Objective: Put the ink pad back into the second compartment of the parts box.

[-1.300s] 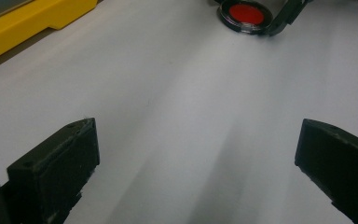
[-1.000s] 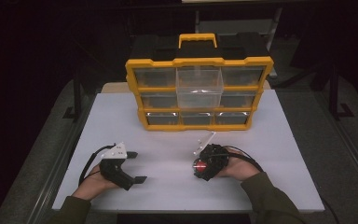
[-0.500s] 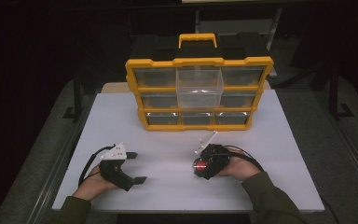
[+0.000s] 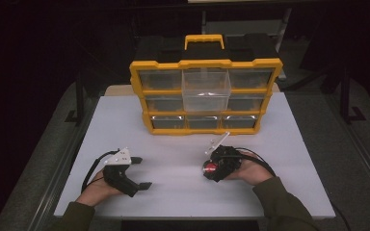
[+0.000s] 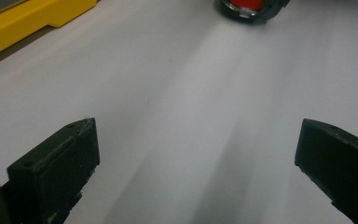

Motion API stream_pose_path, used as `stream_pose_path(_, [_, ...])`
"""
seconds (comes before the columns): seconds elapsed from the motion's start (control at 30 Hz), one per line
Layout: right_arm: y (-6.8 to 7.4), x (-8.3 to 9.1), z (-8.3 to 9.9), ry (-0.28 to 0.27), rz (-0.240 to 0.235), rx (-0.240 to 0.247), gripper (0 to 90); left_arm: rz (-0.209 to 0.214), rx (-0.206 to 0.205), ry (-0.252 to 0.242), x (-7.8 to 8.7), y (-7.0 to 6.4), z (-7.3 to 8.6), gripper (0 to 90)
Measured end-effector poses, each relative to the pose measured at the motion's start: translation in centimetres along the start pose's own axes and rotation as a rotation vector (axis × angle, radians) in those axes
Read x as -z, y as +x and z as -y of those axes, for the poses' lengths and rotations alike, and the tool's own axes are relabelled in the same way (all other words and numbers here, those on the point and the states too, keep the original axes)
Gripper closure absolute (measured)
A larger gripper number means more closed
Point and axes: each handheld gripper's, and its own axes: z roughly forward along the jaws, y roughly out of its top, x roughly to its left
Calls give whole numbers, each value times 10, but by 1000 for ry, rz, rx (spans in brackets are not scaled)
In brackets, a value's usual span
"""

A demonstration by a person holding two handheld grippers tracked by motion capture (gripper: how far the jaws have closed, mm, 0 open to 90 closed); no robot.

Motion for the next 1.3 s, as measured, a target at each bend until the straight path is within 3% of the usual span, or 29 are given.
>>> stream_pose_path(0.8, [-20, 37, 11, -32, 73, -133, 289, 6, 11, -7, 0, 1, 0, 0])
stream_pose_path(0.97, [-24, 45, 13, -41, 72, -165, 289, 5, 13, -8, 0, 2, 0, 0])
stream_pose_path(1.3, [-28, 54, 13, -37, 59, -181, 289, 12, 15, -14, 0, 0, 0, 0])
